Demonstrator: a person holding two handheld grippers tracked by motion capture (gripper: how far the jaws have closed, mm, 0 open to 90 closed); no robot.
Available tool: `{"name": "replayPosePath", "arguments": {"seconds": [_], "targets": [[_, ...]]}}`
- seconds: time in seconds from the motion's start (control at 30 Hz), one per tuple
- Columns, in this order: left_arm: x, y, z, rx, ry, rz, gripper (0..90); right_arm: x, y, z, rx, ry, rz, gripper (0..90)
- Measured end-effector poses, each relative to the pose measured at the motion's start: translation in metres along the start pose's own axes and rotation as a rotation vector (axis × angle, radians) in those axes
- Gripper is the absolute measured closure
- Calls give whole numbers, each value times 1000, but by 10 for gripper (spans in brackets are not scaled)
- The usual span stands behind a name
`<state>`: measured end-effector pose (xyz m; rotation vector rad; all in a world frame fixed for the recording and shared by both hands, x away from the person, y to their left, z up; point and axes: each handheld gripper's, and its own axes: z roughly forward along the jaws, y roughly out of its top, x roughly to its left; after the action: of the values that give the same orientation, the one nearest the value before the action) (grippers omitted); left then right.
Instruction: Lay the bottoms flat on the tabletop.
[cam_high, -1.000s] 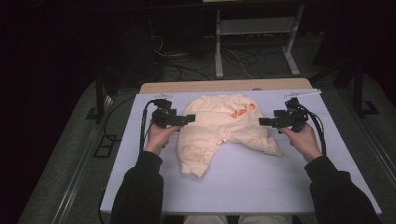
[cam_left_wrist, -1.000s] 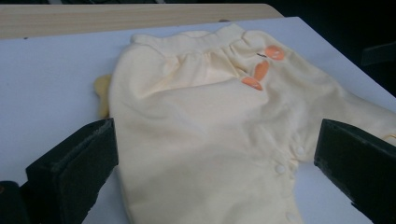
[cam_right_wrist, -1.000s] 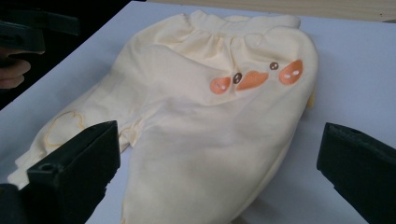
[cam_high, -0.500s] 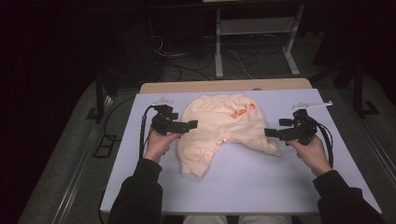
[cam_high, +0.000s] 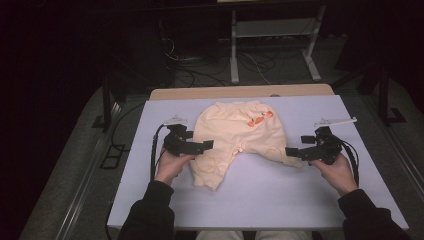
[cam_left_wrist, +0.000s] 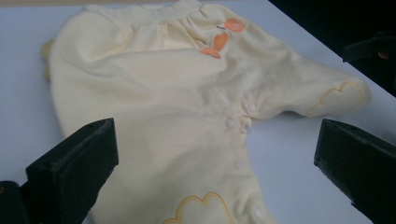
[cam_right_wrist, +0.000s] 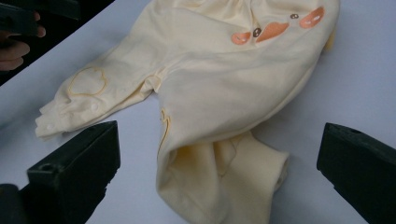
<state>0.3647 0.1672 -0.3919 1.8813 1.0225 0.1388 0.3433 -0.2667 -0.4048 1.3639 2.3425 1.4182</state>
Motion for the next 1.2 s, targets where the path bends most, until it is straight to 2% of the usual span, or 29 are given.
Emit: {"name": "replayPosePath", "arguments": {"seconds": [0.07, 0.2, 0.33, 0.57, 0.8, 0.9, 1.2], "targets": [[-5, -3, 2, 22, -12, 6, 0, 1, -4, -2, 5, -9, -9, 0], [-18, -11, 6, 67, -51, 16, 0, 2, -10, -5, 1, -5, 4, 0], [-27, -19, 11, 95, -79, 37, 0, 5, -14, -3, 19, -10, -2, 0], [-34, -33, 17, 143, -96, 44, 34, 8, -19, 1, 38, 1, 3, 0], [-38, -39, 14, 148, -105, 49, 99, 8, -23, 1, 48, -2, 5, 0], [-38, -42, 15, 166, -97, 54, 129, 8, -25, 0, 47, 0, 7, 0], [-43, -48, 23, 222, -79, 82, 146, 8, -28, 1, 64, -3, 4, 0]]}}
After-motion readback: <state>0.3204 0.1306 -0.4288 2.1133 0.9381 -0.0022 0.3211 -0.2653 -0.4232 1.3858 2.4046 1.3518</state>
